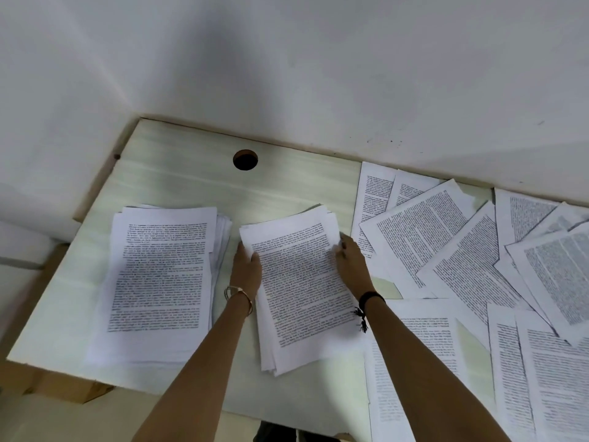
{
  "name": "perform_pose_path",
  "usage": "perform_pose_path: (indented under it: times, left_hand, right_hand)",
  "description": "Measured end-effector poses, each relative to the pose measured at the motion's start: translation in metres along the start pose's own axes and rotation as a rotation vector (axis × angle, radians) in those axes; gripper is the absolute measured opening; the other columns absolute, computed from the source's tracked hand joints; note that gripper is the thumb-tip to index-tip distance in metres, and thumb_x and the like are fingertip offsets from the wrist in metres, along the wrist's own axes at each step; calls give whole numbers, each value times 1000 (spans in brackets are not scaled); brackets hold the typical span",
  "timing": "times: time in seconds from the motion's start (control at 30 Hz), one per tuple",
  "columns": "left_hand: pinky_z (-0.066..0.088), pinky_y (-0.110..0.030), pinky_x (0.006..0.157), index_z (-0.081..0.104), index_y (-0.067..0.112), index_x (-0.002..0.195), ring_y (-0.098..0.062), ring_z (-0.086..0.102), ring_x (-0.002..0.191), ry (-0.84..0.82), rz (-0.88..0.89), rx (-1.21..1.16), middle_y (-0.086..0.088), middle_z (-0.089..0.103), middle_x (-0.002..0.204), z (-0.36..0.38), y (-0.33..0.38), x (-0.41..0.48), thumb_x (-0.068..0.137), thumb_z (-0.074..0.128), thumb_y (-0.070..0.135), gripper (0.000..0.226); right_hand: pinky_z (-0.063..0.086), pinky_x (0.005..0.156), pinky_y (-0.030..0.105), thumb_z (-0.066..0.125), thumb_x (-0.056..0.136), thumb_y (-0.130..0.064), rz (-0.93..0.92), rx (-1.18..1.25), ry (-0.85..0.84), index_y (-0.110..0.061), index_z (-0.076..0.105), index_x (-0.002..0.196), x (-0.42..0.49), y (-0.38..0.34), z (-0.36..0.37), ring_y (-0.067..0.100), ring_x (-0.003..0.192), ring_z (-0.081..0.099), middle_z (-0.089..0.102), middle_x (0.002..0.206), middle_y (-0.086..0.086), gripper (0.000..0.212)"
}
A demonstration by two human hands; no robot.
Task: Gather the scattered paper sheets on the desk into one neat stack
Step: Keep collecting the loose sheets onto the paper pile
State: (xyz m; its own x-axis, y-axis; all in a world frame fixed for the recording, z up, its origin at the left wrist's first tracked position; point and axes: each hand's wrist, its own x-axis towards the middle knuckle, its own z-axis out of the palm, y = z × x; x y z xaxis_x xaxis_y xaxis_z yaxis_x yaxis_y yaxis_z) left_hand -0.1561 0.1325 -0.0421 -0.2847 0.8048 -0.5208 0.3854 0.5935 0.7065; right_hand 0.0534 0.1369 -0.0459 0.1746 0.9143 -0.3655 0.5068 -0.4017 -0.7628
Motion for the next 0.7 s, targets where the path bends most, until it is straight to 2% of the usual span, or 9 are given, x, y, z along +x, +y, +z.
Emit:
perform_pose_path:
  times: [0.13, 0.23, 0.3, 0.4, 0.47, 0.5, 0.57, 0.63, 0.7]
  left_hand:
    - [41, -42, 96, 6, 14, 152, -36, 49, 122, 12, -15, 244, -17, 37, 146, 4, 7, 11, 102, 24, 28, 55]
    - [51, -42, 83, 1, 23, 152, -35, 59, 101, 43, 55, 338, -19, 51, 131, 3, 8, 22, 101, 19, 38, 56]
    - [55, -43, 76, -8, 29, 150, -34, 62, 89, 21, 134, 407, -19, 56, 120, 3, 8, 29, 100, 16, 44, 58]
    - [48, -30, 54, -14, 29, 149, -23, 59, 65, -32, 256, 354, -13, 49, 139, 2, 14, 34, 100, 21, 42, 61]
    - [42, -26, 53, -4, 22, 151, -25, 60, 66, -7, 257, 233, -6, 39, 147, -1, 18, 31, 101, 31, 37, 64]
    - [44, -28, 59, 8, 18, 151, -30, 63, 77, 9, 194, 174, -8, 48, 138, -4, 18, 27, 99, 37, 35, 61]
    - [43, -31, 71, 38, 11, 131, -32, 61, 89, -22, 51, 116, -9, 58, 105, -6, 8, 22, 95, 48, 27, 41]
    - [40, -29, 72, 47, 7, 111, -26, 56, 85, -84, -38, 85, -12, 58, 98, -6, -6, 16, 92, 49, 18, 21]
    - [39, -27, 73, 53, 4, 111, -23, 53, 87, -69, -106, -7, -16, 61, 105, -6, -17, 9, 92, 45, 10, 21]
  right_hand:
    - [45, 89, 33, 36, 101, -16, -66, 66, 0, -14, 45, 135, 15, -6, 6, 21, 111, 54, 55, 123, 3, 35]
    - [45, 94, 32, 36, 99, -15, -43, 151, 77, -17, 43, 139, 27, -6, 9, 17, 116, 52, 52, 133, 1, 40]
    - [49, 92, 35, 37, 97, -13, -5, 172, 23, -23, 43, 139, 33, -6, 9, 19, 114, 56, 55, 130, 1, 43]
    - [52, 88, 38, 44, 94, -6, 109, 289, 11, -25, 41, 138, 36, -8, 11, 22, 103, 61, 61, 120, 2, 48]
    - [52, 83, 39, 52, 91, -6, 162, 430, 119, -24, 45, 132, 38, -13, 9, 24, 94, 61, 63, 108, 6, 45]
    - [52, 83, 40, 55, 90, -8, 179, 485, 192, -26, 46, 127, 40, -17, 8, 23, 89, 61, 64, 101, 7, 42]
    - [49, 89, 42, 59, 91, -15, 213, 558, 281, -26, 46, 126, 46, -25, 4, 21, 90, 58, 62, 103, 8, 39]
    - [45, 91, 36, 57, 94, -23, 221, 503, 250, -20, 42, 132, 42, -31, -2, 19, 97, 55, 56, 113, 6, 41]
    - [42, 89, 31, 50, 98, -28, 195, 313, 164, -12, 42, 133, 22, -26, -1, 20, 99, 52, 53, 112, 4, 39]
